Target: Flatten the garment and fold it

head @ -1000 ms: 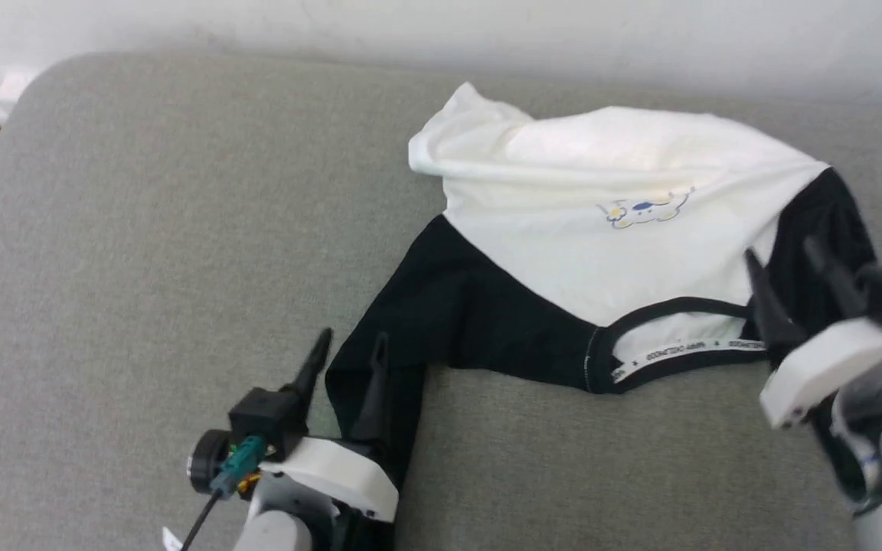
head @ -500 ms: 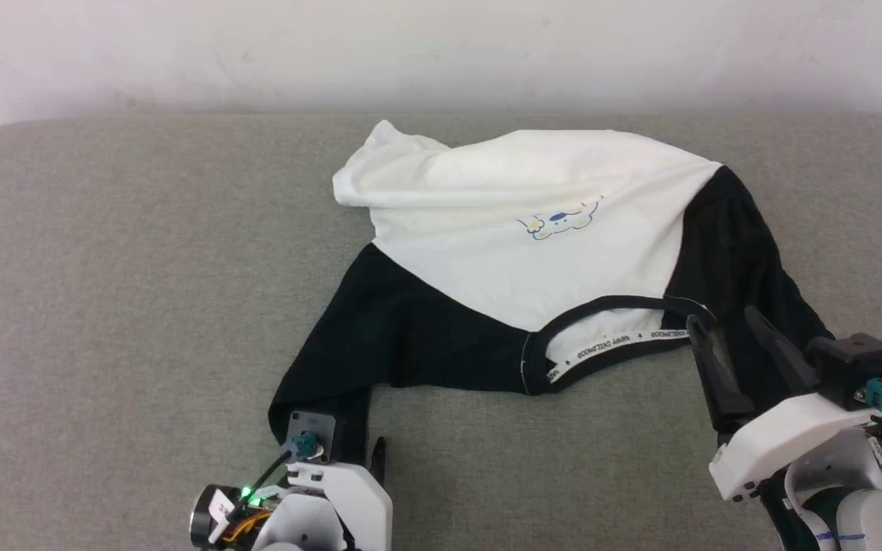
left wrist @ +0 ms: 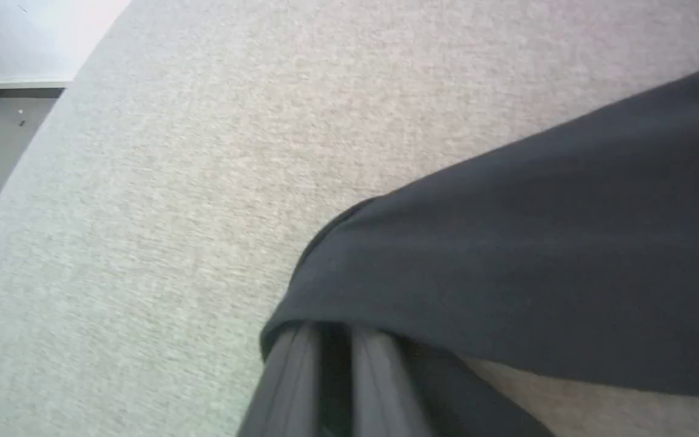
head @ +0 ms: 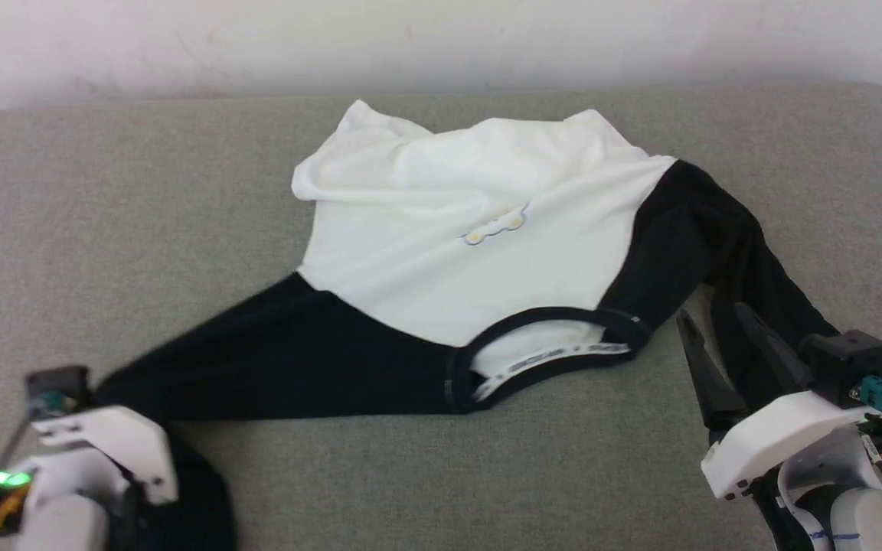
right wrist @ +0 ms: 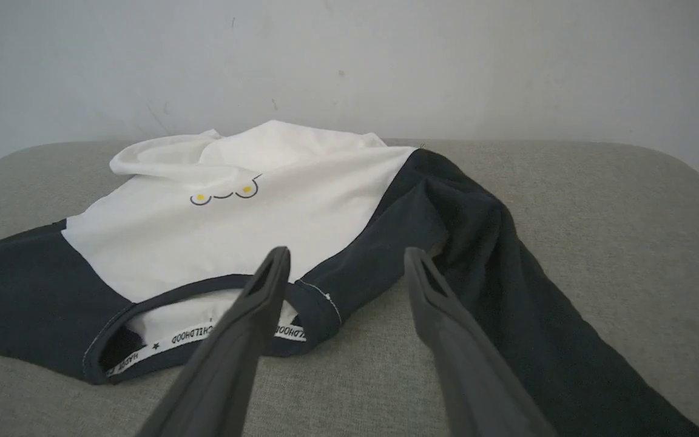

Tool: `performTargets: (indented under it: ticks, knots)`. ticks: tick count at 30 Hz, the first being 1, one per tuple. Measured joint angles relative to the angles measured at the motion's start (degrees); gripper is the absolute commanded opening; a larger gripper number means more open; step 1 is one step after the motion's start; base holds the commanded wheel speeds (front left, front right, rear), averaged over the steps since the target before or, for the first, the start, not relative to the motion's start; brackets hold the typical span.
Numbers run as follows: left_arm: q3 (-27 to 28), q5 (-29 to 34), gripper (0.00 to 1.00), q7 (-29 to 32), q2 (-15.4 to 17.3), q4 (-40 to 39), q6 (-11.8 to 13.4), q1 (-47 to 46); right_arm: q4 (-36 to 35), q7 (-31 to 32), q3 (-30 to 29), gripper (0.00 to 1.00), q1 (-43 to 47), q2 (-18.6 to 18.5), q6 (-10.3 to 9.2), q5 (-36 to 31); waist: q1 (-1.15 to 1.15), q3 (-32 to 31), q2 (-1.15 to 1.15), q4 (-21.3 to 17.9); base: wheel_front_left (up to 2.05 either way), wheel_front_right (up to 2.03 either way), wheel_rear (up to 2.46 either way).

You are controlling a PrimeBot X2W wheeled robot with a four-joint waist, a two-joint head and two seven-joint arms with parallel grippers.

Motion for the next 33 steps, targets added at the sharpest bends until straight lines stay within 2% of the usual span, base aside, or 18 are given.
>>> performTargets:
  ticks: [7, 11, 12, 13, 14, 23, 30, 33]
  knots:
    - [3.42, -0.53, 0.0, -1.77, 5.79, 3.41, -0.38, -6.56, -0.26, 0.45, -0.1, 1.0, -0.41, -0.19, 0.0, 0.0, 0.0, 3.01, 0.0, -0.63, 0.0, 0.0, 0.0]
    - [3.71, -1.48, 0.0, -3.58, 6.3, 5.94, -1.63, -11.1, -0.59, 0.48, 0.04, 1.0, -1.46, -0.63, 0.0, 0.01, 0.0, 5.12, 0.0, -0.87, 0.0, 0.0, 0.0]
    - [3.69, -2.09, 0.37, -3.87, 5.99, 6.77, -2.23, -12.11, -0.65, 0.47, 0.08, 1.0, -1.71, -0.74, 0.0, 0.01, 0.01, 5.6, 0.0, -0.93, 0.0, 0.0, 0.0]
    - [3.68, -2.72, 0.84, -4.24, 5.57, 7.51, -2.6, -12.88, -0.64, 0.47, 0.16, 1.0, -1.87, -0.81, 0.0, 0.02, 0.01, 6.05, 0.0, -0.99, 0.0, 0.0, 0.0]
    - [3.58, -3.15, 1.0, -4.66, 5.05, 8.18, -2.9, -13.35, -0.57, 0.47, 0.26, 1.0, -1.99, -0.87, 0.0, 0.04, 0.01, 6.41, 0.0, -1.05, 0.0, 0.0, 0.0]
    - [3.35, -7.2, 1.0, -9.53, -0.37, 10.25, -4.89, -11.14, 0.46, 0.4, 1.24, 1.0, -2.47, -0.81, 0.0, 0.6, 0.0, 5.18, 0.0, -1.35, 0.0, 0.0, 0.0]
    - [2.78, -10.88, 1.0, -11.94, -6.91, 2.68, -5.38, -2.91, 1.16, 0.32, 1.18, 1.0, -1.07, -0.25, 0.0, 0.7, -0.02, 1.99, 0.0, -0.57, 0.0, 0.0, 0.0]
    - [1.09, -10.99, 1.0, -12.16, -8.59, -0.78, -5.43, -0.23, 1.15, 0.32, 1.52, 1.0, -1.06, 0.03, 0.0, 0.91, -0.02, 0.87, 0.0, -0.17, 0.0, 0.0, 0.0]
